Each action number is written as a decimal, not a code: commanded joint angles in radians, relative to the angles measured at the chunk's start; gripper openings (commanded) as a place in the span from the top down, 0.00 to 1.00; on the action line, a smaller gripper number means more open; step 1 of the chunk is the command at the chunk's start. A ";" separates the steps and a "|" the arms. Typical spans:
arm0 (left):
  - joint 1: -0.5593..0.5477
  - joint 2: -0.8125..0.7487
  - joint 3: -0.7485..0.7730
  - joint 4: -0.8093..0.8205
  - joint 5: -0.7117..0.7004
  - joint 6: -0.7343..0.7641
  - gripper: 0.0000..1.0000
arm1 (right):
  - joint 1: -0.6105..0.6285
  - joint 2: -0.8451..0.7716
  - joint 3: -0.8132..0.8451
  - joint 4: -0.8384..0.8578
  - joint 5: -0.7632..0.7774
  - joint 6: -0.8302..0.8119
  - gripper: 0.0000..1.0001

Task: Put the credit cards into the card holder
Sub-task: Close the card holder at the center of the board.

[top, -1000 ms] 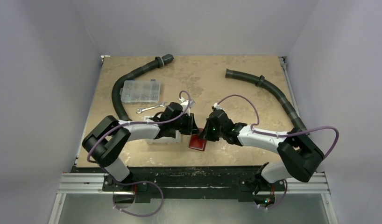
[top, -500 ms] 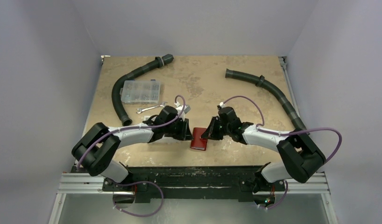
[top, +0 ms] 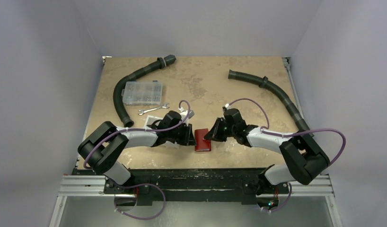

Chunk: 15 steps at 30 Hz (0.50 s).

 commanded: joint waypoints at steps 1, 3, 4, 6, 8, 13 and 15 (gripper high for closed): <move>-0.017 0.027 -0.003 0.049 -0.001 0.001 0.86 | -0.006 0.010 -0.031 0.090 -0.041 0.092 1.00; -0.017 0.029 -0.004 0.051 0.002 0.001 0.86 | -0.015 0.001 -0.041 0.097 -0.026 0.119 1.00; -0.017 0.029 -0.006 0.052 0.001 0.001 0.86 | -0.020 -0.002 -0.041 0.090 -0.017 0.126 1.00; -0.018 0.029 -0.005 0.054 0.001 0.003 0.86 | -0.025 0.001 -0.036 0.080 -0.003 0.129 1.00; -0.018 0.028 -0.004 0.053 -0.001 0.004 0.86 | -0.025 0.021 -0.008 0.041 0.005 0.101 1.00; -0.018 0.035 0.011 0.049 0.003 0.006 0.87 | -0.025 0.051 0.042 -0.046 0.062 0.047 1.00; -0.017 0.038 0.015 0.052 0.003 0.006 0.86 | -0.026 0.063 0.054 -0.071 0.049 0.039 1.00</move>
